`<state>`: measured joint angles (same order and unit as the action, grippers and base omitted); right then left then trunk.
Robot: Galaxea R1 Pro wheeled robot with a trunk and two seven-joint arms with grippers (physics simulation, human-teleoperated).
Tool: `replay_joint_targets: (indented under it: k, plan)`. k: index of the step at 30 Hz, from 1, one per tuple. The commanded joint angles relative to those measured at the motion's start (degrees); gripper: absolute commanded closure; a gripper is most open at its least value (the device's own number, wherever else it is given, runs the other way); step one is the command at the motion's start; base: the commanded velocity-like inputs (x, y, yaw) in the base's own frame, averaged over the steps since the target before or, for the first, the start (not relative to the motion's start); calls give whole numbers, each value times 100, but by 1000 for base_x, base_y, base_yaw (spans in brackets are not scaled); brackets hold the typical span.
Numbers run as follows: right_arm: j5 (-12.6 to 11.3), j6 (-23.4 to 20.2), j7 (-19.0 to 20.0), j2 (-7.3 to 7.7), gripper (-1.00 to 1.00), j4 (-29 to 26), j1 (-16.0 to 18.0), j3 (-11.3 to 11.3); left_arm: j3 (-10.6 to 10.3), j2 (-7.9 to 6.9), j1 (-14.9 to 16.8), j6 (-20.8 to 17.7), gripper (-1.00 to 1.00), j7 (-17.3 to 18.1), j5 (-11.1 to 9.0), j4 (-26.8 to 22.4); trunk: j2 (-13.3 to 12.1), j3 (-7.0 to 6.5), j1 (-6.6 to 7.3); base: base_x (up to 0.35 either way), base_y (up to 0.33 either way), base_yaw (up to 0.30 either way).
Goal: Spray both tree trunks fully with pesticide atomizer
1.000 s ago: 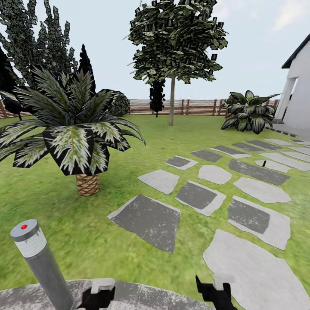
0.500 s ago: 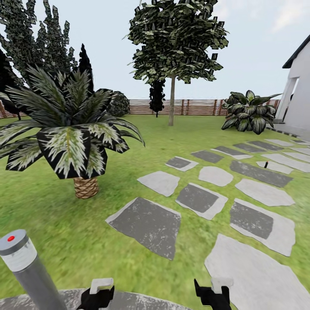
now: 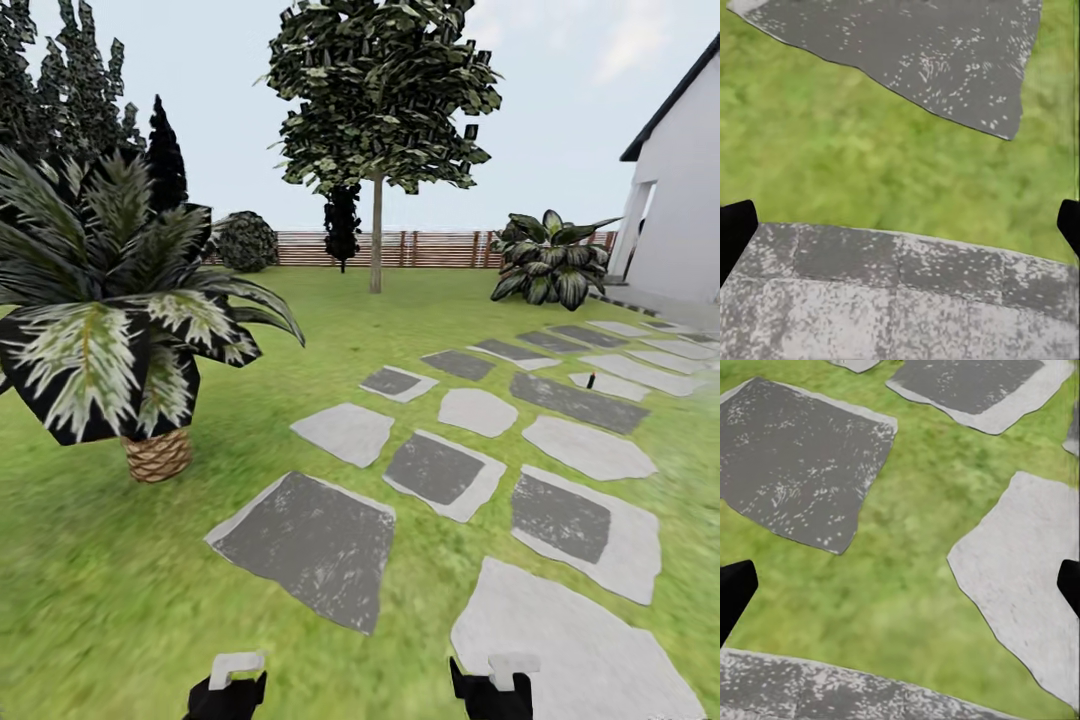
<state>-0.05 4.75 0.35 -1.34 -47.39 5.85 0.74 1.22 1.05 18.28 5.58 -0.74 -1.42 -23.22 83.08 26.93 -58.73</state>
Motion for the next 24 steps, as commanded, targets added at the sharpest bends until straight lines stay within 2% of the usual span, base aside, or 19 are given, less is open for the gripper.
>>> replay_joint_targets:
  k: [1,11,15,24]
  plan:
    - [2,0,0,-1,-100,1,-2,-1,-3,3,0,-2,-100,19,1,1,0,0,0,282,-197,-286]
    - [5,0,0,-2,-100,85,1,-3,1,18,0,4,-100,60,-2,4,0,0,0,294,-173,-295]
    - [5,0,0,-6,-100,268,3,-11,11,7,0,4,-100,53,-7,4,0,0,0,329,-102,-296]
    - [5,6,-3,-7,-100,299,4,-16,12,-9,2,4,-100,-8,-7,10,0,0,0,335,-86,-296]
